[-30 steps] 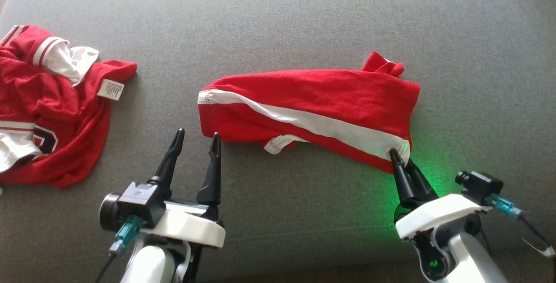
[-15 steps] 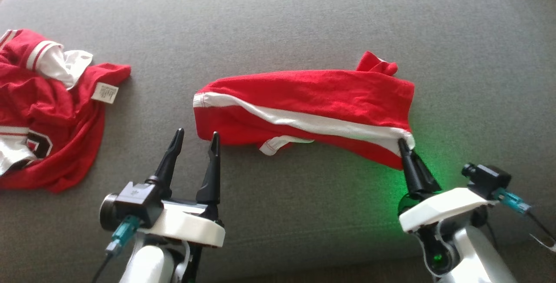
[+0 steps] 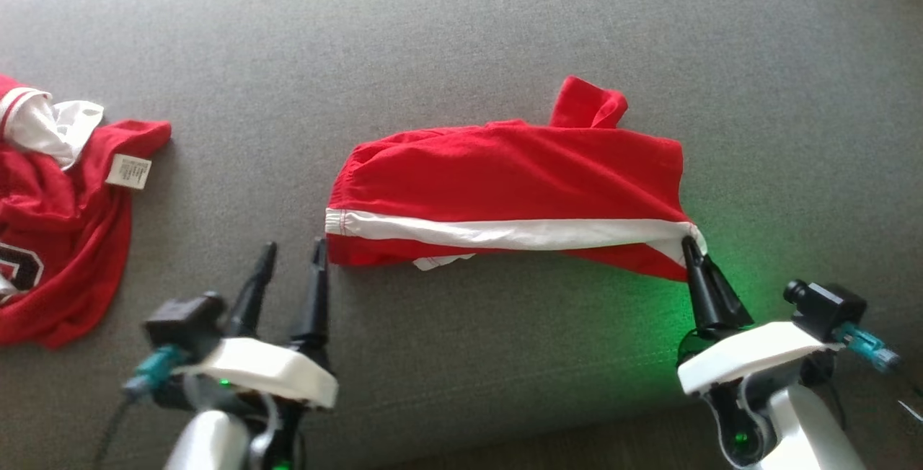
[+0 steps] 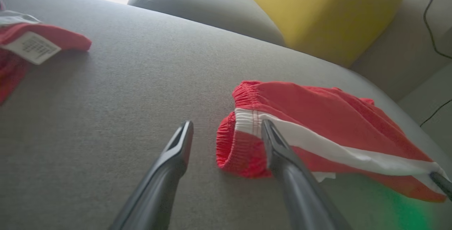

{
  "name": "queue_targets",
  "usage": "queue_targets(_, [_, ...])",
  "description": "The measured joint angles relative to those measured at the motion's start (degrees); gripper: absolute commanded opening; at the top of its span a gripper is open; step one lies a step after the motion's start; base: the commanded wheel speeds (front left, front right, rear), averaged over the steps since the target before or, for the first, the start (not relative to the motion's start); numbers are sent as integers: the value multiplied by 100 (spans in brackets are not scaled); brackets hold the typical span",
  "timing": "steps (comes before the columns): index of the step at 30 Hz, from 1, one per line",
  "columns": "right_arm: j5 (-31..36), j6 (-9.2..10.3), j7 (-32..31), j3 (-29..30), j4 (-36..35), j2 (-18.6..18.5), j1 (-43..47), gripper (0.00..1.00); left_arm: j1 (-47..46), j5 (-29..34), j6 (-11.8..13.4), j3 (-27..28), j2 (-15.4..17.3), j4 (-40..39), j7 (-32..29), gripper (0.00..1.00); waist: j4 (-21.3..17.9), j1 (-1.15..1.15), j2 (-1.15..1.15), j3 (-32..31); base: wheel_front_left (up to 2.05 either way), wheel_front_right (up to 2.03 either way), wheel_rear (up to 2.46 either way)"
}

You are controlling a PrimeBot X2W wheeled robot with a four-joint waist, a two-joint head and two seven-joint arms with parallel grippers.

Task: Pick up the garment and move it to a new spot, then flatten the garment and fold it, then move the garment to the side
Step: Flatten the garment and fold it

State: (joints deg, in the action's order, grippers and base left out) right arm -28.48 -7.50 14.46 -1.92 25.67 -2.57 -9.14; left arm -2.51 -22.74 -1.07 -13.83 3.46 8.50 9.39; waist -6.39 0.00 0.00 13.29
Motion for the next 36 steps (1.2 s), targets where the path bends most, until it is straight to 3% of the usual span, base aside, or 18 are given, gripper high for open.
queue_targets(5, [-25,0,0,-154,-26,1,-4,0,-51,-856,-511,140,177,42,-326,100,-18,0,0,78,0,0,0])
queue_targets(7, [-25,0,0,-218,-29,1,-13,0,-242,-1212,-601,-53,550,85,-567,100,-29,0,0,144,0,0,0])
queue_targets(19, [69,0,0,-280,-79,1,-102,0,-1145,-3130,-605,-983,1338,337,-987,100,-127,0,0,420,0,0,0])
queue_targets(24, [77,0,0,-267,-99,1,-105,0,-1209,-3403,-605,-1140,1571,489,-1050,100,-147,0,0,423,0,0,0])
queue_targets(33, [104,0,0,-223,-101,1,-105,0,-1234,-3662,-605,-1488,1671,520,-1189,100,-103,0,0,361,0,0,0])
queue_targets(36, [122,0,0,-225,-102,1,-105,0,-1288,-3698,-605,-1592,1730,524,-1148,94,-108,0,0,334,0,0,0])
